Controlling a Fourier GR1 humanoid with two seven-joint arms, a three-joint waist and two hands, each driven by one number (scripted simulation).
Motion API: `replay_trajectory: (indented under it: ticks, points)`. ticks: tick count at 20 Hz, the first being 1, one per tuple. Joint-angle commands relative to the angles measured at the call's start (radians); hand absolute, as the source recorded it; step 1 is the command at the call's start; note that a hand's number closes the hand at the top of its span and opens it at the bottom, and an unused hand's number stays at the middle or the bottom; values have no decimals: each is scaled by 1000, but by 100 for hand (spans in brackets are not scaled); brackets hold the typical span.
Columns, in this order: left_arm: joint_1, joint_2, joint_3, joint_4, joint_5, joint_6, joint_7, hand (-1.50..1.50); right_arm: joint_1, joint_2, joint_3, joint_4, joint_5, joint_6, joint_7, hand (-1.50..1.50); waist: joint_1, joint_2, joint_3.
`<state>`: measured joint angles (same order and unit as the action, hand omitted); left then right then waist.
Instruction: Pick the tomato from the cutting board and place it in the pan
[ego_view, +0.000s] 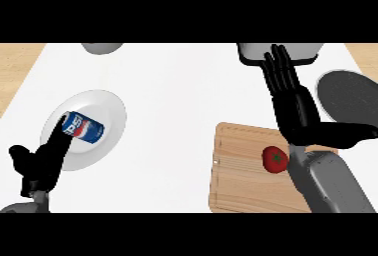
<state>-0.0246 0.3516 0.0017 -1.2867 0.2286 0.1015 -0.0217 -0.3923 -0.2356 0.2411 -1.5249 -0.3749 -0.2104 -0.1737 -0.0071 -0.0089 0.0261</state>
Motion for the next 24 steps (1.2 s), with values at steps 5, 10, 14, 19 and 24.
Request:
replay_trajectory:
  ticks: [5, 10, 14, 19, 24]
  points:
    - [-106, 59, -98, -142, -99, -44, 17, 0, 58, -224, -87, 289, -10, 72, 246, -150, 6, 21, -23]
    - [-154, 19, -167, -165, -105, -71, 70, 0, 123, -374, 41, 449, 356, -109, 245, 150, 1, 20, -25]
    - [-133, 24, -172, -251, -110, -77, 160, 0, 262, -274, -9, 435, 337, -212, 120, -150, 3, 7, -25]
    - [-152, -20, -197, -251, -155, -48, 194, 0, 226, -399, 125, 283, 429, -33, 417, -150, 0, 5, -28]
    - [-178, 20, -150, -305, -111, -91, 242, 0, 96, -469, 203, 254, 524, 99, 640, -150, 17, 6, -28]
